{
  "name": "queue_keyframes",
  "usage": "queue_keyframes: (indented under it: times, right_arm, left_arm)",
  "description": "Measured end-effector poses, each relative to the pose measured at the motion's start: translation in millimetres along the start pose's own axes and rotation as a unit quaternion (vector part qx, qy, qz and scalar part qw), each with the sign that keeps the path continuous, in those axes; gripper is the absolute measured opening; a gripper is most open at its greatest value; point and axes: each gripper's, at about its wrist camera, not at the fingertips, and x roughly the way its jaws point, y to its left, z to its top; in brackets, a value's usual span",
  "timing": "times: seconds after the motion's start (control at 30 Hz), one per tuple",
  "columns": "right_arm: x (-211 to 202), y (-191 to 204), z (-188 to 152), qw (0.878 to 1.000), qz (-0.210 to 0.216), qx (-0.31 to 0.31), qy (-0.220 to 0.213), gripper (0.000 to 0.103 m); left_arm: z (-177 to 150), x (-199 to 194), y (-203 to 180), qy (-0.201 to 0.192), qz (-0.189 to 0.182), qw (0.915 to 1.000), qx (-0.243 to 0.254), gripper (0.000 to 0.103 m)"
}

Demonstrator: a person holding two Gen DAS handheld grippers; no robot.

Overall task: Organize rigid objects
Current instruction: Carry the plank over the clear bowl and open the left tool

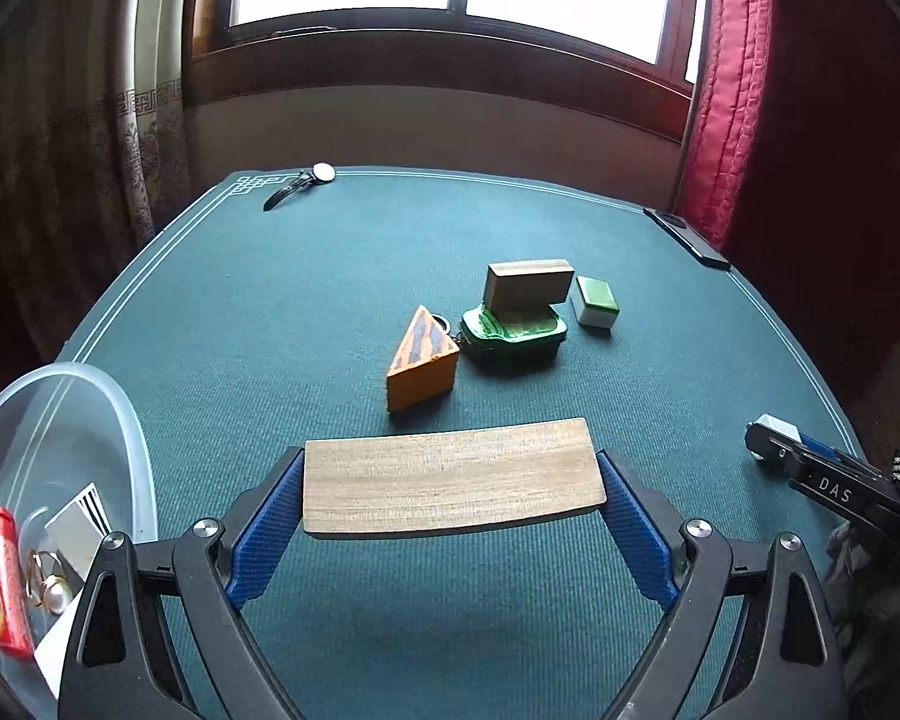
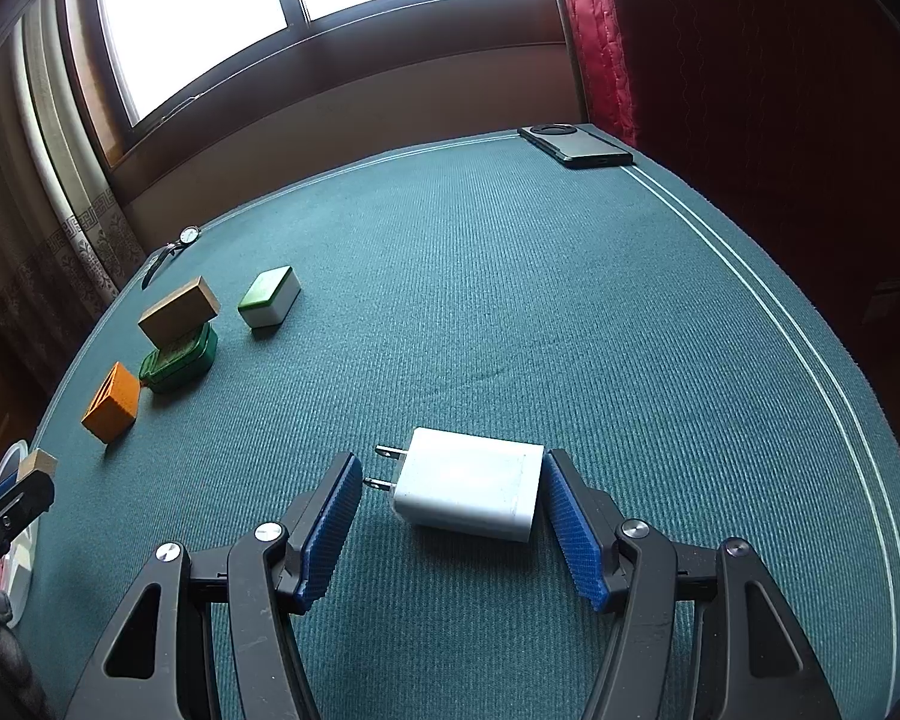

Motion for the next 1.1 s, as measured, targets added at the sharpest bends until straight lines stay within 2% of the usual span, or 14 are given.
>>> queue_keyframes:
  times: [0.33,0.8,1.0,1.1]
  right_arm:
    - [2,3,1,1.000,-0.007,-0.006,0.002,0.066]
    - [4,12,0,0.999,-0.037,-0.028,0.008,0.066]
    - [5,16,1,0.998,-0.047,-0.036,0.010,0.066]
    - [5,17,1,0.998,-0.050,-0.038,0.011,0.066]
  left_arm:
    - [2,-24,60,-0.028,0.046,0.9973,-0.049,0.093]
    - [-8,-45,151,-0.047,0.121,0.9833,-0.128,0.093]
    - [-11,-49,180,-0.044,0.129,0.9752,-0.174,0.094]
    - [-14,-54,185,-0.047,0.130,0.9739,-0.181,0.094]
